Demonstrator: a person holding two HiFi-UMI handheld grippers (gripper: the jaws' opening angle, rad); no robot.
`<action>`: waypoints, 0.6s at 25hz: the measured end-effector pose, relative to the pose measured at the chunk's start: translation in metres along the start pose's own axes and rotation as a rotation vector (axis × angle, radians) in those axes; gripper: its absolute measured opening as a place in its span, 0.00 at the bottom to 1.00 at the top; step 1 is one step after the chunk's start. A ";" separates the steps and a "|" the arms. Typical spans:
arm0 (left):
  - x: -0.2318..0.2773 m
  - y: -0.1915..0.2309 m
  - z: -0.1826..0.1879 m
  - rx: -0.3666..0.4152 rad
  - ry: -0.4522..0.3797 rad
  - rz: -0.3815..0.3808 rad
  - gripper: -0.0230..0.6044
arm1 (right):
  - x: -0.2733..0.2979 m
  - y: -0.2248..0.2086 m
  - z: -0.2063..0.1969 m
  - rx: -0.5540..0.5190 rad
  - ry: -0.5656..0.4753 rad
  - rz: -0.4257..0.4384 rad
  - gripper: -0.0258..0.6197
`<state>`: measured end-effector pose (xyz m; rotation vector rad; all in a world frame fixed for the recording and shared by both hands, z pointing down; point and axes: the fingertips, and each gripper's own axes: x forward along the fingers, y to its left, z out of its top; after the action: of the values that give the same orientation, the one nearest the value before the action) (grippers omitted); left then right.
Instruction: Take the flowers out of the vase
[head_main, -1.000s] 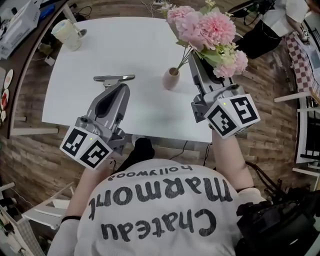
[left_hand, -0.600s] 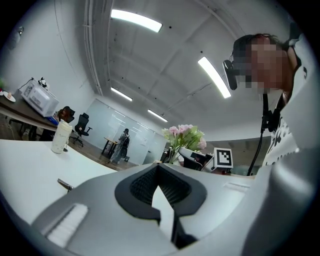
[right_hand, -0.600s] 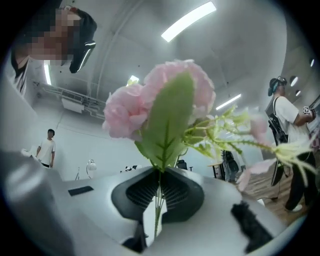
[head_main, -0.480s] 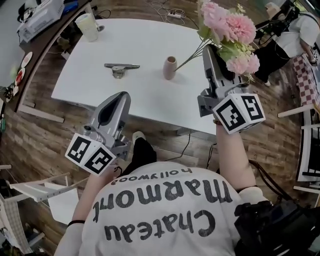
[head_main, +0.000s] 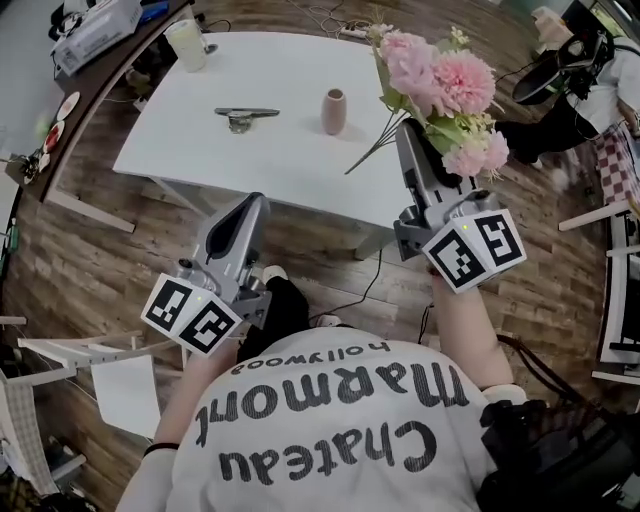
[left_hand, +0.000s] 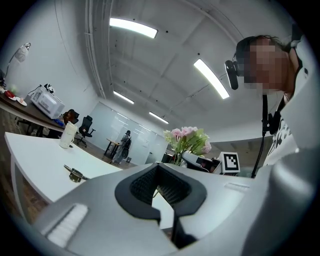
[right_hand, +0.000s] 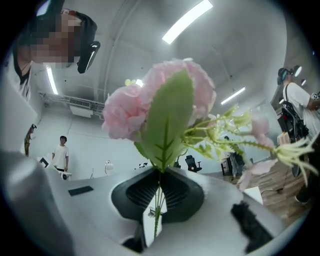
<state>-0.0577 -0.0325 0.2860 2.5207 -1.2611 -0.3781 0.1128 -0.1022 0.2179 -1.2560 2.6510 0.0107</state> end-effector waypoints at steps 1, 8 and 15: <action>-0.001 -0.002 0.003 0.001 0.008 -0.011 0.04 | -0.002 0.002 0.001 0.007 0.006 -0.006 0.08; -0.003 -0.004 0.020 0.000 0.055 -0.109 0.04 | -0.018 0.018 0.004 0.029 0.053 -0.080 0.08; -0.046 -0.013 0.020 0.002 0.105 -0.192 0.04 | -0.061 0.055 -0.006 0.031 0.076 -0.189 0.08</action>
<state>-0.0825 0.0094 0.2678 2.6343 -0.9854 -0.2814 0.1074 -0.0215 0.2305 -1.5193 2.5716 -0.1078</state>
